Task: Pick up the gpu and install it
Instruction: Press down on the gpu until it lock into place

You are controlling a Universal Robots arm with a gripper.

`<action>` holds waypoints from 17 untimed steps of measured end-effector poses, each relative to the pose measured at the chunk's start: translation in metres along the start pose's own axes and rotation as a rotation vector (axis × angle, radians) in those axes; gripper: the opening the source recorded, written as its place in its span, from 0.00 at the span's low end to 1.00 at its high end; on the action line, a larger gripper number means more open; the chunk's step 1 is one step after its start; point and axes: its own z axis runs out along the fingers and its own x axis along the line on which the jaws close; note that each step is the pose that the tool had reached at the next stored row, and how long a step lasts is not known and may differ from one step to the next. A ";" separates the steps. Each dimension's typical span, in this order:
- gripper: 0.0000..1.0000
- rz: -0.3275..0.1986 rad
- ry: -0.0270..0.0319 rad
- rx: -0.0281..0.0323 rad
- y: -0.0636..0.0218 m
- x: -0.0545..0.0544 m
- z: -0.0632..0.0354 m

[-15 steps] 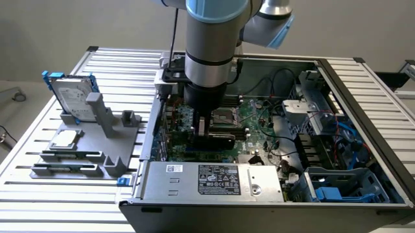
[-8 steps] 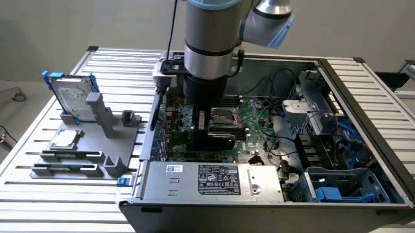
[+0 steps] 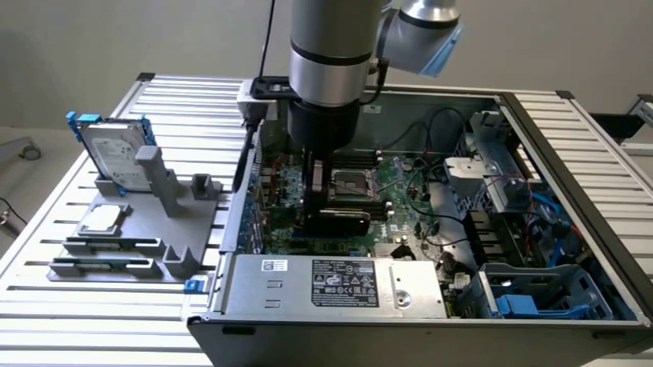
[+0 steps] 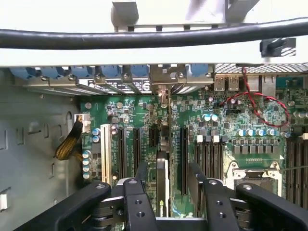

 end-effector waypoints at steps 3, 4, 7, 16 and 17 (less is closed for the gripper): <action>0.38 0.000 -0.0001 -0.0007 0.0001 0.000 -0.0025; 0.32 0.000 -0.0001 -0.0008 0.0001 0.000 -0.0026; 0.20 0.000 0.0002 -0.0009 0.0002 -0.001 -0.0024; 0.11 0.000 -0.0003 0.0056 -0.0004 -0.008 0.0103; 0.11 -0.001 -0.0001 0.0067 -0.0005 -0.008 0.0120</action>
